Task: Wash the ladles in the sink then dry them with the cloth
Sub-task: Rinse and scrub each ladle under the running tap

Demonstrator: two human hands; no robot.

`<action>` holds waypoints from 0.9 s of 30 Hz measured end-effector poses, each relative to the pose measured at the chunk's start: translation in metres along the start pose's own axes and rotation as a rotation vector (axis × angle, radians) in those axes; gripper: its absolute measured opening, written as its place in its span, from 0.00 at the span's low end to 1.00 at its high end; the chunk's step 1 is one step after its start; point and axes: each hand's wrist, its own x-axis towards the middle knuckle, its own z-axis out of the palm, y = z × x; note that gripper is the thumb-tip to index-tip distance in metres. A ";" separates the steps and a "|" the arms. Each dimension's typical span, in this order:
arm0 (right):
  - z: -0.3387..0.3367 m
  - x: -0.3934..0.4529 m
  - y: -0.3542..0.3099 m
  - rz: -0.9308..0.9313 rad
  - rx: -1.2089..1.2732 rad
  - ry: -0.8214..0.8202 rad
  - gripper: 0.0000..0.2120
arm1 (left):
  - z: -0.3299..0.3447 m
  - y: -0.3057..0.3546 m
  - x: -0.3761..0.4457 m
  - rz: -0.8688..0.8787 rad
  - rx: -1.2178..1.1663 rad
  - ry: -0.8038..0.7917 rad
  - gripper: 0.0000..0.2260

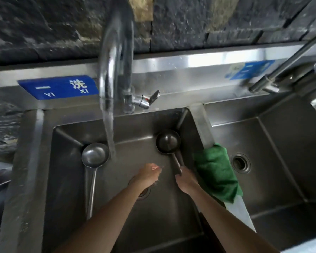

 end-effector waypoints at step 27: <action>0.012 -0.041 0.035 -0.134 0.064 0.119 0.12 | 0.097 -0.023 0.028 -0.407 -0.696 -0.119 0.05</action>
